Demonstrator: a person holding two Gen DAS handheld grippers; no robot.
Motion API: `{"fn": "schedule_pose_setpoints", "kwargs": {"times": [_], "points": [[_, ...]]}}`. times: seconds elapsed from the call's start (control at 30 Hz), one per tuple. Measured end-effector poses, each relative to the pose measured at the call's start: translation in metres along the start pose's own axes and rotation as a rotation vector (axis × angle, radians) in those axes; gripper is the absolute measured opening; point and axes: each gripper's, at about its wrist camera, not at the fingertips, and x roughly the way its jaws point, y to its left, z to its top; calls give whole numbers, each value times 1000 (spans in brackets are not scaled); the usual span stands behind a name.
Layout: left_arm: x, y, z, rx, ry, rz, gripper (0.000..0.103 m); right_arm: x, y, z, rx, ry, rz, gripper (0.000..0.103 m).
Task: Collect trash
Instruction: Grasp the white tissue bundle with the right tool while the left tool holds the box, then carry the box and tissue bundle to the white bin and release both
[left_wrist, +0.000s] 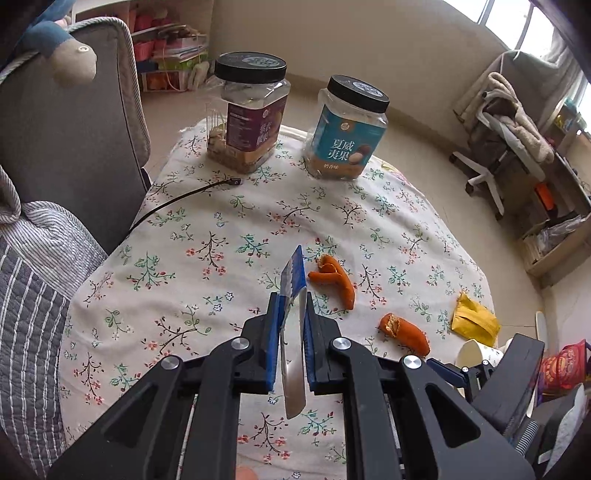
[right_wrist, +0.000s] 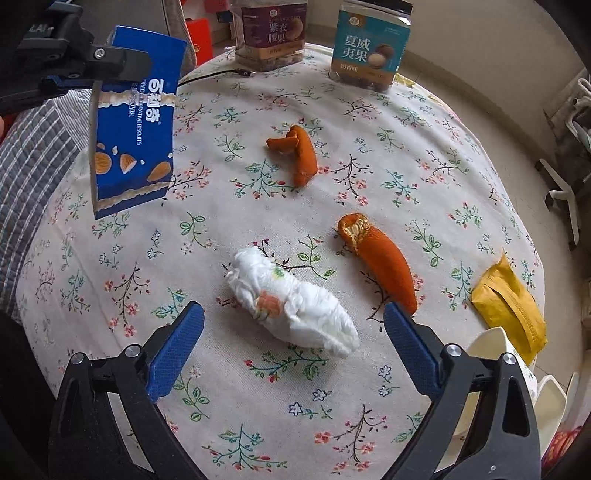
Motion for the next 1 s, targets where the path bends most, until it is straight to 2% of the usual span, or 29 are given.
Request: {"fn": "schedule_pose_setpoints", "kwargs": {"times": [0.07,0.1,0.13,0.23,0.37,0.63,1.0], "points": [[1,0,-1,2,4,-1,12,8,-1,1,10,27,16,82],[2,0,-1,5,4,1,12,13,-1,1,13,45,23,71],[2,0,-1,8,3,4,12,18,0,1,17,61,22,54],[4,1,-1,13,3,14,12,16,-1,4,50,52,38,50],[4,2,-1,11,0,20,12,-6,-8,11,110,-22,65,49],[-2,-6,-1,29,-30,32,12,-56,-28,17,209,-176,42,49],[-7,-36,-8,108,-79,66,12,-84,-61,5,324,-275,-31,50]]}}
